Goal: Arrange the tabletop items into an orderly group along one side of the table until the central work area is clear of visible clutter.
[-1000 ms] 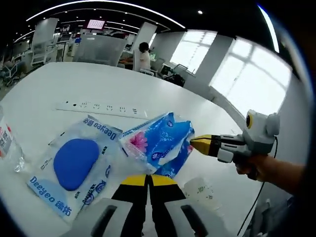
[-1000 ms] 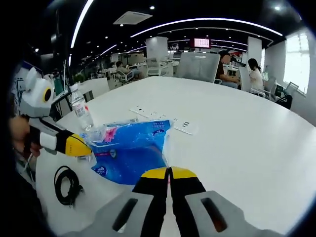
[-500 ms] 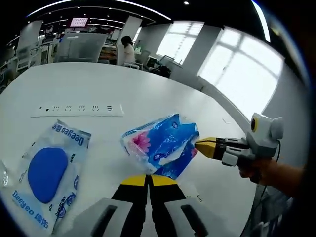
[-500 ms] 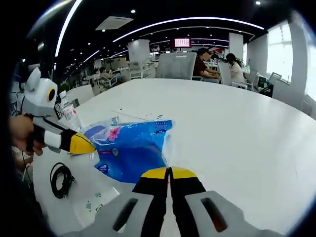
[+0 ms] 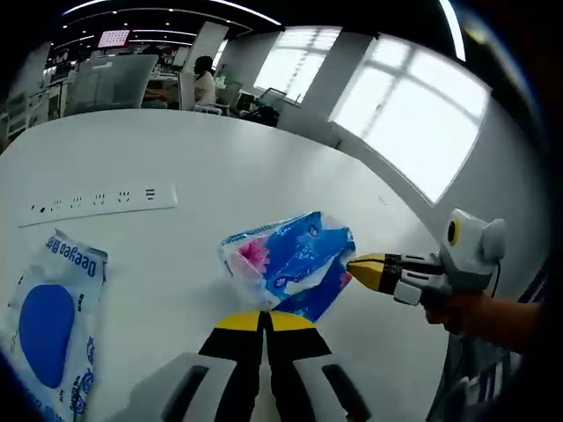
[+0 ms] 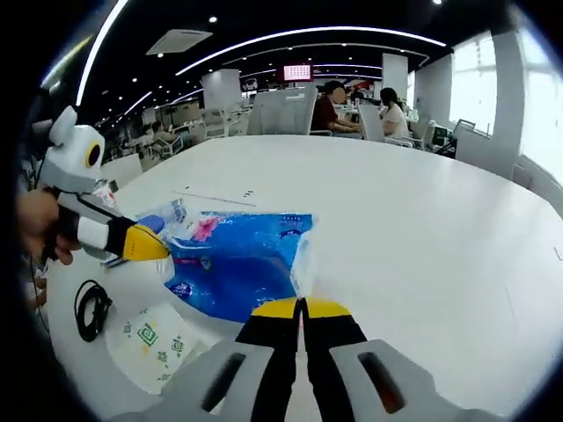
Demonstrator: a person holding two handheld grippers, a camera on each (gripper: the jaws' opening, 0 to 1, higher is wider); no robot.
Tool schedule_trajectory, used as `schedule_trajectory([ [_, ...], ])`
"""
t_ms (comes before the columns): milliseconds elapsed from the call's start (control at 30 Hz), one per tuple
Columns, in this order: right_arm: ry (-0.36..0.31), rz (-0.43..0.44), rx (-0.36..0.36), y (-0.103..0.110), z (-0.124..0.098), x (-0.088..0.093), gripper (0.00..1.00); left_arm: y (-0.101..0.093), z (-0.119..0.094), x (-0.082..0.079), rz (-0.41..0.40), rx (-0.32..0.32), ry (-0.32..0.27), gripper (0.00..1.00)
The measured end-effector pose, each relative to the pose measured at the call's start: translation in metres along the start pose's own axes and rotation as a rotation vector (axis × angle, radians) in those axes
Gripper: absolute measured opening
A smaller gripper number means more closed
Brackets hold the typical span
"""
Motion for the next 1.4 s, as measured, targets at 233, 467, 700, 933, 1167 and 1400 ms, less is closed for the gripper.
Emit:
schedule_trajectory([
  [233, -0.001, 0.027, 0.053, -0.018, -0.005, 0.006, 0.0, -0.014, 0.016, -0.003, 0.024, 0.037, 0.027, 0.0],
  [467, -0.004, 0.078, 0.1, -0.032, -0.008, 0.012, 0.0, -0.025, 0.03, -0.004, 0.037, 0.06, 0.048, 0.0],
  [700, 0.017, 0.122, 0.126, -0.041, -0.002, 0.024, 0.0, -0.029, 0.041, -0.006, 0.047, 0.071, 0.071, 0.0],
  [933, 0.044, 0.115, 0.133, -0.04, 0.002, 0.032, 0.0, -0.027, 0.047, -0.004, 0.038, 0.075, 0.094, 0.0],
  [1167, 0.058, 0.125, 0.123, -0.036, 0.004, 0.034, 0.0, -0.022, 0.05, 0.0, 0.037, 0.071, 0.11, 0.0],
  [1400, 0.059, 0.119, 0.108, -0.031, 0.007, 0.035, 0.0, -0.018, 0.047, -0.001, 0.023, 0.056, 0.107, 0.0],
])
Point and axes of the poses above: the point that each gripper's makers call its tool centre point, and the gripper's own axes: z roughly forward along the fingers, y roughly to its left, x roughly out of its underside, the point moved 6 cm from there along -z, roughly backward along the fingers, and after that the axes turned 5 degrees about y, right-handed, at the moved point
